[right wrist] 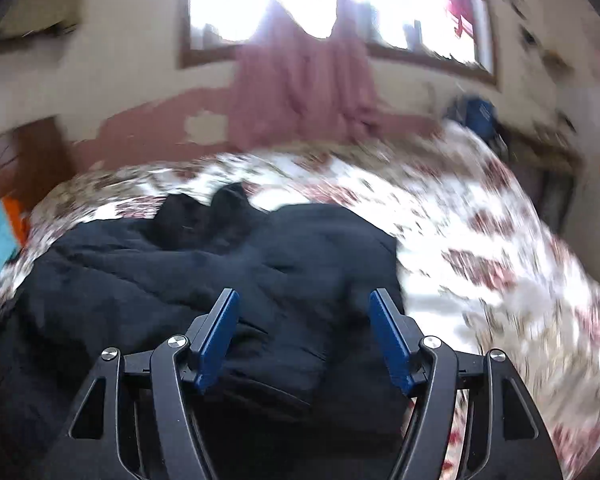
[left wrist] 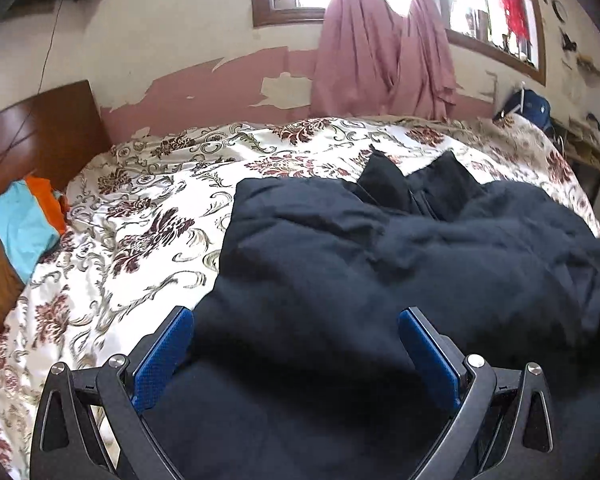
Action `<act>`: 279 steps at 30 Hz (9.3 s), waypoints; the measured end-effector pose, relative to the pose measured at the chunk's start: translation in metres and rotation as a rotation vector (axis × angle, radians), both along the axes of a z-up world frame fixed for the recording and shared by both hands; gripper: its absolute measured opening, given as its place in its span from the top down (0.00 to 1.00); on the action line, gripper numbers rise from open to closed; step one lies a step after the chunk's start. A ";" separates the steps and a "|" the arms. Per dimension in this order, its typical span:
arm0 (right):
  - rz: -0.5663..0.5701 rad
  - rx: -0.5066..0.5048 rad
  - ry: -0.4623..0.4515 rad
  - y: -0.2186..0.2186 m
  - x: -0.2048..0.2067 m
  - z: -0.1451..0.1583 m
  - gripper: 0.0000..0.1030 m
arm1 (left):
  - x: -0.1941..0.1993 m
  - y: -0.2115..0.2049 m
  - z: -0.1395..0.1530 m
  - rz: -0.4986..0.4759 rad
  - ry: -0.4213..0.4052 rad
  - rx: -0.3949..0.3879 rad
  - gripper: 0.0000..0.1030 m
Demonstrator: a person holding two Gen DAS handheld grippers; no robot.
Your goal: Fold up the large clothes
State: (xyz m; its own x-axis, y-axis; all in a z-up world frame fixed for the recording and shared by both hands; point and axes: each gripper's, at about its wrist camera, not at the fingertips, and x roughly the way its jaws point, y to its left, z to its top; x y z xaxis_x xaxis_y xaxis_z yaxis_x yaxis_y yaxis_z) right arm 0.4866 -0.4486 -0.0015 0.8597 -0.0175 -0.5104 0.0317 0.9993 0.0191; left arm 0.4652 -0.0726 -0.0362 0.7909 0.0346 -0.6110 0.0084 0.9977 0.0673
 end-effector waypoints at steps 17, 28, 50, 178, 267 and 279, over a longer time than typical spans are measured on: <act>0.130 -0.011 0.202 0.028 0.053 -0.069 0.34 | 0.028 -0.027 -0.057 -0.045 0.100 0.120 0.00; 0.243 0.107 0.194 0.012 0.095 0.014 0.22 | 0.063 -0.003 0.026 -0.154 0.143 -0.064 0.00; 0.053 0.530 0.327 0.030 0.338 -0.054 0.63 | 0.312 -0.108 -0.030 -0.122 0.279 -0.326 0.87; 0.159 0.094 -0.031 0.034 0.012 0.103 0.04 | -0.021 -0.053 0.092 -0.215 -0.123 -0.203 0.00; 0.204 -0.080 0.116 0.093 -0.342 -0.031 0.03 | -0.388 0.015 -0.056 -0.174 -0.052 0.147 0.00; 0.206 -0.105 0.167 0.096 -0.340 -0.038 0.03 | -0.390 0.009 -0.071 -0.191 -0.017 0.201 0.00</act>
State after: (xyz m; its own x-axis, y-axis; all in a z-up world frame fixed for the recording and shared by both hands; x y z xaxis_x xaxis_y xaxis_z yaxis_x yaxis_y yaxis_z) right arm 0.1463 -0.3530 -0.0391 0.7546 0.0887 -0.6502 -0.1785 0.9812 -0.0733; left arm 0.0754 -0.0641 -0.1070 0.8046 0.0030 -0.5938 0.1922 0.9449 0.2652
